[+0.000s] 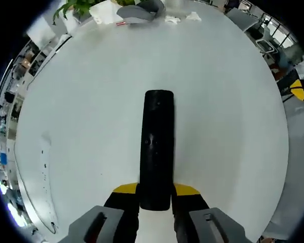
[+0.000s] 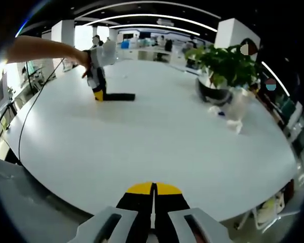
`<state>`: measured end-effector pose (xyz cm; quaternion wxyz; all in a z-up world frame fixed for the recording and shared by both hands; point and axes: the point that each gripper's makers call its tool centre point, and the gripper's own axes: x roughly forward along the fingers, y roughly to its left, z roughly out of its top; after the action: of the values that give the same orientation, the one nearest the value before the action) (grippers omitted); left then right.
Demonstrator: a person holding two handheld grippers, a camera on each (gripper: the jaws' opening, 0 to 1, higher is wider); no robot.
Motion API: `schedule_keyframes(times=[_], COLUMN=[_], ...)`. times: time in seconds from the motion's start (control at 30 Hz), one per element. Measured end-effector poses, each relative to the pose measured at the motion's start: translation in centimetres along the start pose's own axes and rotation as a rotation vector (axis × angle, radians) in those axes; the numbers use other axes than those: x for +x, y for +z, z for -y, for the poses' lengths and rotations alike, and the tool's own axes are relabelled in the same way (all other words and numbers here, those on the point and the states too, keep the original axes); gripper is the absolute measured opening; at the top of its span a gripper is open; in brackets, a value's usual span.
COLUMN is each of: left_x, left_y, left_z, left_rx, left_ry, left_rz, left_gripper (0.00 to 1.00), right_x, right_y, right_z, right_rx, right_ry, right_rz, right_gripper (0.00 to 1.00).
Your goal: Press the specified remote control buttons in sequence, fully releasing each button before pressing the next.
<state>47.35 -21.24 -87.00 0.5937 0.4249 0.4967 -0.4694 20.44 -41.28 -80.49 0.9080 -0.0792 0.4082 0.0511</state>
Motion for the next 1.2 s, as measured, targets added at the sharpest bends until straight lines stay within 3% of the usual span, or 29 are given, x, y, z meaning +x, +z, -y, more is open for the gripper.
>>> schedule_keyframes(times=[0.43, 1.2], left_x=[-0.1, -0.5], left_y=[-0.6, -1.4], left_z=[1.3, 4.6], left_rx=[-0.032, -0.023], left_ry=[0.011, 0.006], left_rz=[0.02, -0.012], left_gripper=[0.23, 0.23], right_x=[0.2, 0.2], right_y=[-0.3, -0.3], right_z=[-0.1, 0.1], right_rx=[-0.007, -0.003], right_ry=[0.002, -0.009], right_rz=[-0.02, -0.027], right_gripper=[0.0, 0.0])
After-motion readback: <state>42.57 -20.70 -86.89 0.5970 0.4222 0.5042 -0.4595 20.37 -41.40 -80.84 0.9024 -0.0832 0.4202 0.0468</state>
